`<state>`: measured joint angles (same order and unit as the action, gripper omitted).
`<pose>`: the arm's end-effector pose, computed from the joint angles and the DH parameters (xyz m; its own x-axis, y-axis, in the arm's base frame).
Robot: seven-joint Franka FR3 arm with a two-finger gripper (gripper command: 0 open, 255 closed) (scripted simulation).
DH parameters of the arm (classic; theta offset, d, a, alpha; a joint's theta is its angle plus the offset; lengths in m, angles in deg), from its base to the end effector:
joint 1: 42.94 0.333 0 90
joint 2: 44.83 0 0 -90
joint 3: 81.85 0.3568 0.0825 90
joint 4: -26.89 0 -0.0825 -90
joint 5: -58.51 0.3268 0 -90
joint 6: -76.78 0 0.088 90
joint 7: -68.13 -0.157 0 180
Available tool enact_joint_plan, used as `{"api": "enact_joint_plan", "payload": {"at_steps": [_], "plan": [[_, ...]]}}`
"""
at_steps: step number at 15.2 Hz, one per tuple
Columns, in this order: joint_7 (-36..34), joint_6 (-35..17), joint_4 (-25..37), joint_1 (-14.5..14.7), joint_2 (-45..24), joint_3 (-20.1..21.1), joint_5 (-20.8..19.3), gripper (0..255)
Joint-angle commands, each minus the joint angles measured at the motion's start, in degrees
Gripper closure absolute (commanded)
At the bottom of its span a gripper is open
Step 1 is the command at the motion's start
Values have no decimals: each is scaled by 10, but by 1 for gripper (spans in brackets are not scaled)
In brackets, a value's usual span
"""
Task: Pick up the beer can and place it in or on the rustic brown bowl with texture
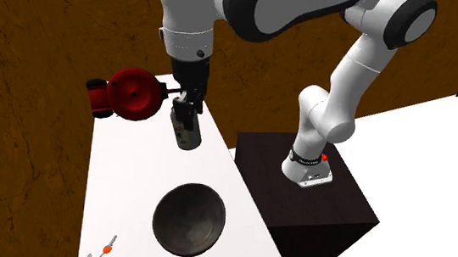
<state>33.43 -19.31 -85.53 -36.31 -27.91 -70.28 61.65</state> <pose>0.3734 0.1435 0.5901 0.9547 -0.2975 0.0062 -0.2975 -0.9547 0.0005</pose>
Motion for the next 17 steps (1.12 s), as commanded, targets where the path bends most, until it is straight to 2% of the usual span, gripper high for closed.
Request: {"api": "enact_joint_plan", "payload": {"at_steps": [1,11,17], "plan": [[-32,1,16,11,-14,21,3,255],[-182,22,145,61,-124,114,-16,255],[-180,-26,92,62,-117,113,-14,255]]}}
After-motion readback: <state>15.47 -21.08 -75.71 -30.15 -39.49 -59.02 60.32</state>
